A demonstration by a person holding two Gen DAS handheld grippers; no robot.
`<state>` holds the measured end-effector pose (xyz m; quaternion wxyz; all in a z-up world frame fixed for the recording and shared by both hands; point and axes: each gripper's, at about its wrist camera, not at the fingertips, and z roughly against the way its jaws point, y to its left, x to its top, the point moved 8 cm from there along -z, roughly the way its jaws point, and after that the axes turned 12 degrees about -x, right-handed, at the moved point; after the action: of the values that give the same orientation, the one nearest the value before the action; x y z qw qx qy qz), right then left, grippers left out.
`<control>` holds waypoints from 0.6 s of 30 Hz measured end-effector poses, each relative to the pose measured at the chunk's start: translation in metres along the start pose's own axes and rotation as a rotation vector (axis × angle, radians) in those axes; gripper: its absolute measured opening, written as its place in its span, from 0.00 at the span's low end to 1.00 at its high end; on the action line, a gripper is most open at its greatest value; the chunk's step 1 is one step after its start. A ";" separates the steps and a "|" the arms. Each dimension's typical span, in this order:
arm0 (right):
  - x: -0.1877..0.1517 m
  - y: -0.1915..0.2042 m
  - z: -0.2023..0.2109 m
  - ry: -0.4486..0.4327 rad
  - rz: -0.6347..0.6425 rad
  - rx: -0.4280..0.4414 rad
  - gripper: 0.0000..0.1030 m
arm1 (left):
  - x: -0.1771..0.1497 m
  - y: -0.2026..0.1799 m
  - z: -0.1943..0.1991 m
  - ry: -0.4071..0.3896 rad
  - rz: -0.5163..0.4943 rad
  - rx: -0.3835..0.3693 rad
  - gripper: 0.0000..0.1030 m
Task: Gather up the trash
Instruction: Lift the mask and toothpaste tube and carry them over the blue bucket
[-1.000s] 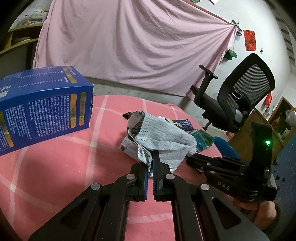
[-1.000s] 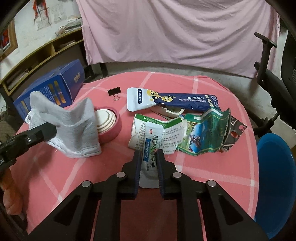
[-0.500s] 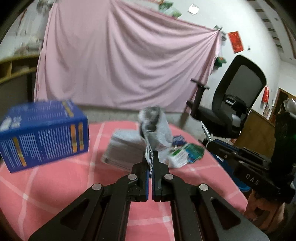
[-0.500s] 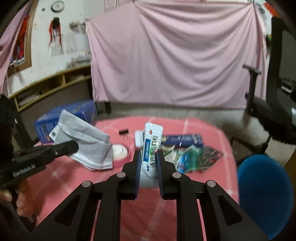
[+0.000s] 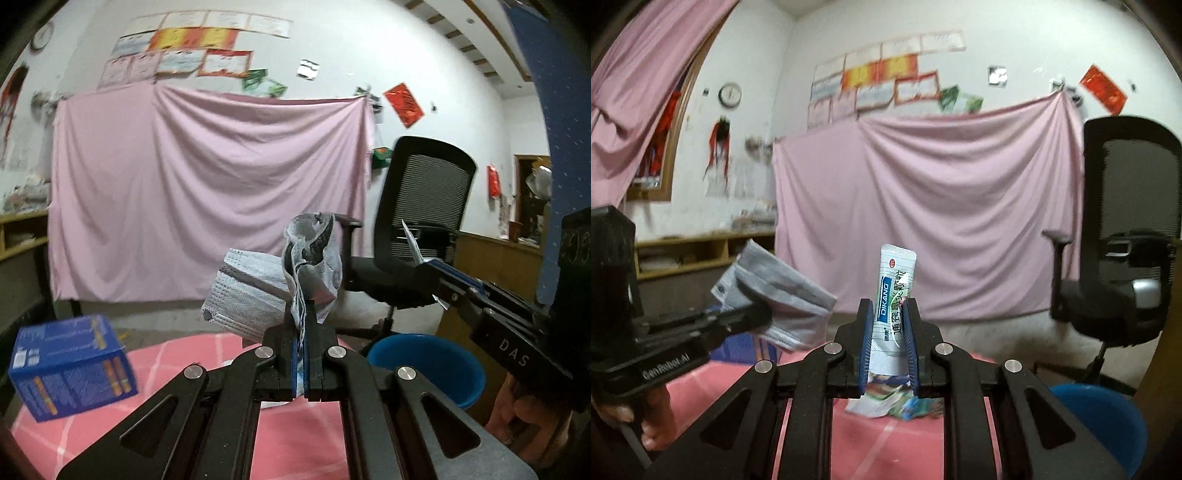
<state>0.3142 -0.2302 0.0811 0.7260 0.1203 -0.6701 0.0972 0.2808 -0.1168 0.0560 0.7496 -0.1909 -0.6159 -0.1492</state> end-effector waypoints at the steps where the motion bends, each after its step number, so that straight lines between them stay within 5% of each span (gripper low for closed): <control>1: 0.003 -0.007 0.004 -0.015 -0.006 -0.015 0.14 | 0.002 -0.010 -0.006 -0.001 -0.018 -0.012 0.00; 10: 0.002 -0.076 0.028 -0.038 -0.042 -0.165 0.14 | 0.009 -0.081 -0.062 0.011 -0.074 -0.123 0.00; 18: -0.015 -0.147 0.030 0.001 -0.057 -0.334 0.14 | -0.006 -0.128 -0.128 0.121 -0.027 -0.232 0.00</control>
<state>0.3290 -0.3785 0.0619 0.7388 0.0167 -0.6728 -0.0361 0.3318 -0.2897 0.0421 0.7562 -0.2585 -0.5508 -0.2407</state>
